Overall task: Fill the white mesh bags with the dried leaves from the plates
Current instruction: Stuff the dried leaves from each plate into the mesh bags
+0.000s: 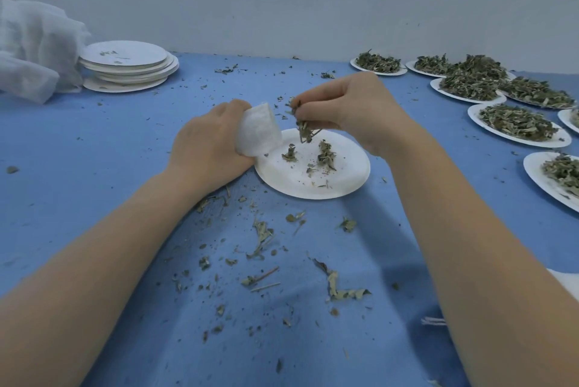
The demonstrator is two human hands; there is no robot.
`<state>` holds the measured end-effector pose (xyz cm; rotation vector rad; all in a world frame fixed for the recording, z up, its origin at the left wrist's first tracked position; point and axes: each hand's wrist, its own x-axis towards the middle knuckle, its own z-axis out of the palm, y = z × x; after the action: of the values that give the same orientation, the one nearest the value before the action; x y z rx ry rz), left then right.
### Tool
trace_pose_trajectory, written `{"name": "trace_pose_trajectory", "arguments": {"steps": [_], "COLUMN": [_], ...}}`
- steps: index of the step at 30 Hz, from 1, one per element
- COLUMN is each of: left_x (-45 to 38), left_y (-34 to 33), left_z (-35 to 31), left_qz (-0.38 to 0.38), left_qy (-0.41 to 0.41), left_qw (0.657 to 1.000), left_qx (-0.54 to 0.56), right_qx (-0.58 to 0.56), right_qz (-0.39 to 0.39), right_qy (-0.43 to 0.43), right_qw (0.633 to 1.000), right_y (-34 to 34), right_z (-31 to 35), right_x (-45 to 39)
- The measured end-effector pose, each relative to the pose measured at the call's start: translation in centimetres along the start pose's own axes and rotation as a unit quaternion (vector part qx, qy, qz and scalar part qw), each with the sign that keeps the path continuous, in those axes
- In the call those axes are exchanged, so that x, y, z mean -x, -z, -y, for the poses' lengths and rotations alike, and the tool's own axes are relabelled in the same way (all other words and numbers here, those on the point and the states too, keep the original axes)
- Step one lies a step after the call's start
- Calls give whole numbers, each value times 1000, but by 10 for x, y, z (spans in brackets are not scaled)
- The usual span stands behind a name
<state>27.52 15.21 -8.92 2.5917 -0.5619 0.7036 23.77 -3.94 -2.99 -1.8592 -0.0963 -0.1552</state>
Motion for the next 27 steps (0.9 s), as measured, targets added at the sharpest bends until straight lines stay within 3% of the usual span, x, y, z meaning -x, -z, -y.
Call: {"name": "trace_pose_trajectory", "arguments": {"steps": [5, 8, 13, 16, 22, 27], "left_x": [-1, -2, -4, -5, -7, -6], "left_y": [3, 2, 1, 2, 4, 4], "left_z": [-3, -5, -7, -10, -9, -10], "left_qz": [14, 24, 0, -19, -33, -43], "left_qy": [5, -1, 40, 61, 115, 105], "left_qw": [1000, 999, 992, 982, 963, 964], "left_qx": [20, 42, 121, 180, 240, 241], "right_qx": [-40, -134, -336, -387, -271, -130], "right_qz": [22, 0, -34, -35, -149, -172], "right_qy": [-4, 23, 21, 15, 83, 130], "right_qw": [999, 991, 941, 921, 947, 968], "right_y": [-4, -8, -21, -37, -51, -54], "right_z": [2, 2, 1, -3, -10, -15], "right_x": [-2, -4, -7, -7, -4, 0]}}
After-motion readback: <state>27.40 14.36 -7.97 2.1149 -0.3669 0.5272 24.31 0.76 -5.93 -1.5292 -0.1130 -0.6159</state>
